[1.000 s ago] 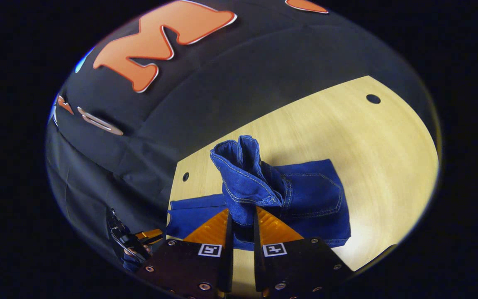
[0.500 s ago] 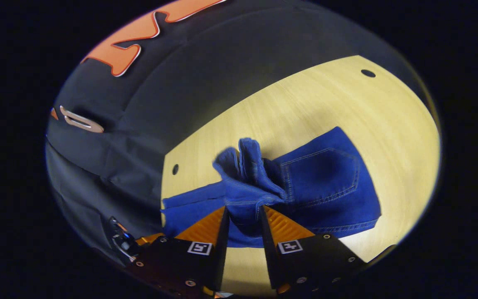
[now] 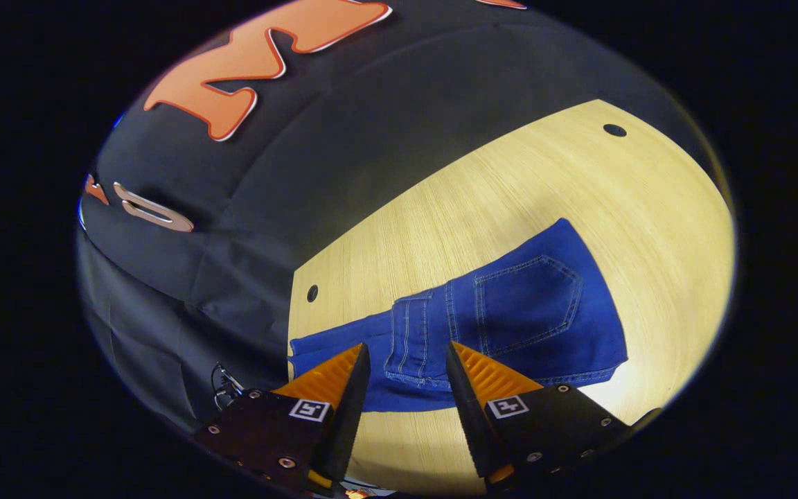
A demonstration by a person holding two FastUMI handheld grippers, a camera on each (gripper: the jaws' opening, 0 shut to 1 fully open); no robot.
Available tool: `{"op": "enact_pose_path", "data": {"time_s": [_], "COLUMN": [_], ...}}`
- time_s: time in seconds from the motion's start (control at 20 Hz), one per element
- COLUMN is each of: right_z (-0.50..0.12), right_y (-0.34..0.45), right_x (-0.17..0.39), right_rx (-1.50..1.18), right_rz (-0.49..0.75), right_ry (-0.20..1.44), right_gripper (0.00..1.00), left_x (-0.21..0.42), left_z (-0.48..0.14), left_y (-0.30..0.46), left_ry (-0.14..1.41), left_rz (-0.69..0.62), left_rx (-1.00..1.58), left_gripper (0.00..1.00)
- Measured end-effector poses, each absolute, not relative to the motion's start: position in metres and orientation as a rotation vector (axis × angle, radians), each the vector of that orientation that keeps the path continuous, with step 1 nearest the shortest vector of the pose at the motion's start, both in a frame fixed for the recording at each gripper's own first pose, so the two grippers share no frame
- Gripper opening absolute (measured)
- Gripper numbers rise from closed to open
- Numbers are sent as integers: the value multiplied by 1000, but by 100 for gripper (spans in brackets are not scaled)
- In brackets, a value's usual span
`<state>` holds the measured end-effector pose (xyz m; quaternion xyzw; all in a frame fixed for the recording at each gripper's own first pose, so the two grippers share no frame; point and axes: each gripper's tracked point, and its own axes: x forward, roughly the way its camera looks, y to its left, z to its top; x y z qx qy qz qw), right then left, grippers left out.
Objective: Grasp the waist and the cuffs of the jeans and fold them to make the two legs overlap; first hold the waist and fold one-third of the jeans toward the cuffs, then hold the cuffs and fold the remaining one-third in the same direction to finish folding.
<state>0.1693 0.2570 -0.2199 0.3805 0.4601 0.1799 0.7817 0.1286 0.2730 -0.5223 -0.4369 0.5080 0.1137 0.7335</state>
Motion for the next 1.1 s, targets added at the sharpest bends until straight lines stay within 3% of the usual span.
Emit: {"op": "enact_pose_path", "data": {"time_s": [0.3,0.45,0.5,0.6,0.7,0.75,1.1], "right_z": [-219,-223,-227,-234,-241,-243,-252], "right_y": [217,206,203,196,191,189,161], "right_x": [164,157,155,150,150,152,169], "right_rx": [870,878,886,894,910,919,935], "right_rz": [308,270,261,245,237,240,252], "right_ry": [968,974,980,992,1002,1001,995], "right_gripper": [68,68,68,68,68,68,68], "left_x": [165,178,177,181,187,188,195], "left_z": [-535,-540,-547,-549,-555,-552,-498], "left_y": [275,275,276,274,275,273,267], "left_ry": [1027,1034,1068,1124,1165,1168,946], "left_rz": [274,329,370,385,372,356,282], "left_rx": [-977,-956,-929,-906,-888,-896,-942], "left_gripper": [83,52,47,23,19,5,1]}}
